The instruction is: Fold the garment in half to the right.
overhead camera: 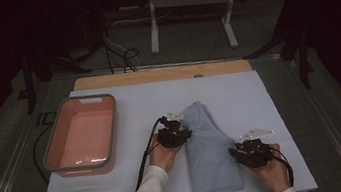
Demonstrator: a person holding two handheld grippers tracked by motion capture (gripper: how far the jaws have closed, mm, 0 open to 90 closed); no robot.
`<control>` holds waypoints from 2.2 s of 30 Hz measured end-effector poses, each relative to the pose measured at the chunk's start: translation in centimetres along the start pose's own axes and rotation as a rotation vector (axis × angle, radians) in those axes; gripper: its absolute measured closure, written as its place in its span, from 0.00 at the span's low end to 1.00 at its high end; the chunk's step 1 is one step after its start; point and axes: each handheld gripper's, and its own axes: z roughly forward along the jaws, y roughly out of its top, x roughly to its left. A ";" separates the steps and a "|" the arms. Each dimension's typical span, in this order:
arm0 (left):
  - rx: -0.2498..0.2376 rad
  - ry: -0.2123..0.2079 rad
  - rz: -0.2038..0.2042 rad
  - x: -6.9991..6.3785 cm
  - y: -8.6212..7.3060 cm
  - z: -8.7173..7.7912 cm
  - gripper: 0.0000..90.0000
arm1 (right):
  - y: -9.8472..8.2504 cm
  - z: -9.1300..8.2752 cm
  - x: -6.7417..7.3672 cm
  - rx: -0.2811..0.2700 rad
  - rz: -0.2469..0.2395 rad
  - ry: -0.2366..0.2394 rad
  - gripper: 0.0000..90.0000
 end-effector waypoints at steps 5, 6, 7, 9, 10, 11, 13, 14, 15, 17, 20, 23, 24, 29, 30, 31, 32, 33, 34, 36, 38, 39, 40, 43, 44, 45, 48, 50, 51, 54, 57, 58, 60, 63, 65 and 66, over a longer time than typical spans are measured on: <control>-0.002 0.036 -0.013 0.9 0.0 -0.8 0.97 | 0.8 0.6 0.2 -0.025 -0.001 0.002 0.68; -0.004 0.041 -0.019 1.1 0.0 -0.9 0.97 | 0.9 0.7 0.3 -0.031 0.004 0.004 0.66; 0.000 0.047 -0.014 1.3 0.0 -1.0 0.97 | 1.1 0.8 0.3 -0.034 0.003 0.006 0.64; -0.005 0.055 -0.023 1.6 -0.1 -1.3 0.97 | 1.2 0.8 0.5 -0.039 0.000 0.014 0.60; -0.004 0.060 -0.027 1.8 -0.1 -1.5 0.97 | 1.2 0.9 0.6 -0.042 -0.002 0.016 0.58; -0.006 0.067 -0.031 2.0 -0.2 -1.6 0.97 | 1.2 0.9 0.7 -0.044 -0.004 0.015 0.56; -0.010 0.082 -0.037 2.4 -0.2 -2.0 0.97 | 1.3 0.9 0.8 -0.046 -0.007 0.020 0.54; -0.010 0.088 -0.041 2.7 -0.3 -2.2 0.97 | 1.3 0.9 0.9 -0.049 -0.009 0.022 0.53; -0.012 0.098 -0.045 2.9 -0.3 -2.4 0.97 | 1.3 0.9 0.9 -0.051 -0.009 0.023 0.51; -0.011 0.116 -0.049 3.4 -0.5 -2.7 0.96 | 1.3 0.9 0.9 -0.057 -0.010 0.027 0.49; -0.027 0.112 -0.054 3.5 -0.7 -3.1 0.86 | 1.4 0.8 0.9 -0.068 -0.003 0.039 0.44; -0.069 0.104 -0.055 3.0 -0.6 -3.6 0.58 | 1.4 0.6 0.9 -0.085 0.014 0.053 0.40; -0.088 0.105 -0.050 2.8 -0.5 -3.8 0.49 | 1.4 0.5 0.8 -0.090 0.018 0.055 0.38; -0.134 0.083 -0.015 1.8 -0.1 -4.7 0.23 | 1.3 0.2 0.7 -0.111 0.039 0.064 0.33; -0.141 0.079 -0.008 1.6 0.0 -4.8 0.20 | 1.3 0.1 0.6 -0.112 0.042 0.067 0.33; -0.145 0.075 -0.001 1.4 0.1 -4.9 0.18 | 1.3 0.1 0.6 -0.114 0.043 0.069 0.32; -0.151 0.063 0.009 1.2 0.2 -5.1 0.18 | 1.2 0.0 0.6 -0.115 0.046 0.068 0.31; -0.156 0.056 0.015 1.0 0.3 -5.1 0.17 | 1.2 0.0 0.6 -0.117 0.047 0.069 0.31; -0.156 0.045 0.022 0.8 0.4 -5.2 0.17 | 1.2 0.0 0.6 -0.119 0.047 0.068 0.30; -0.157 0.013 0.042 0.5 0.5 -5.2 0.13 | 1.1 -0.1 0.5 -0.121 0.051 0.066 0.29; -0.165 -0.015 0.052 0.1 0.6 -5.1 0.12 | 1.1 -0.1 0.4 -0.119 0.056 0.067 0.28; -0.165 -0.030 0.056 0.0 0.6 -5.1 0.11 | 1.0 -0.1 0.4 -0.119 0.056 0.066 0.28; -0.175 -0.046 0.057 -0.1 0.7 -5.1 0.10 | 1.0 -0.1 0.4 -0.119 0.057 0.066 0.28; -0.186 -0.060 0.079 -0.5 0.7 -5.1 0.09 | 1.0 -0.1 0.5 -0.120 0.051 0.068 0.28; -0.189 -0.061 0.089 -0.6 0.7 -5.0 0.08 | 0.9 -0.1 0.5 -0.120 0.049 0.068 0.28; -0.190 -0.062 0.098 -0.7 0.7 -5.0 0.08 | 0.9 -0.1 0.5 -0.117 0.051 0.068 0.28; -0.195 -0.077 0.112 -0.9 0.7 -4.9 0.08 | 0.9 -0.1 0.6 -0.116 0.053 0.070 0.28; -0.196 -0.097 0.128 -1.1 0.7 -4.9 0.09 | 0.8 -0.1 0.6 -0.117 0.052 0.071 0.28; -0.195 -0.105 0.135 -1.3 0.7 -4.8 0.09 | 0.8 -0.1 0.6 -0.117 0.053 0.072 0.28; -0.183 -0.114 0.158 -1.6 0.6 -4.5 0.11 | 0.8 -0.1 0.6 -0.121 0.053 0.074 0.28; -0.148 -0.120 0.161 -1.8 0.6 -4.1 0.16 | 0.7 -0.1 0.6 -0.122 0.056 0.077 0.28; -0.133 -0.124 0.164 -1.9 0.6 -3.9 0.18 | 0.7 -0.1 0.6 -0.122 0.054 0.077 0.28; -0.113 -0.116 0.170 -2.2 0.6 -3.5 0.19 | 0.7 -0.2 0.6 -0.122 0.055 0.079 0.28; -0.087 -0.104 0.199 -2.6 0.5 -3.0 0.22 | 0.7 -0.2 0.6 -0.124 0.056 0.080 0.28; -0.070 -0.083 0.221 -2.9 0.5 -2.6 0.27 | 0.6 -0.3 0.7 -0.124 0.056 0.083 0.28; -0.065 -0.085 0.233 -3.0 0.5 -2.4 0.31 | 0.6 -0.3 0.7 -0.124 0.055 0.085 0.28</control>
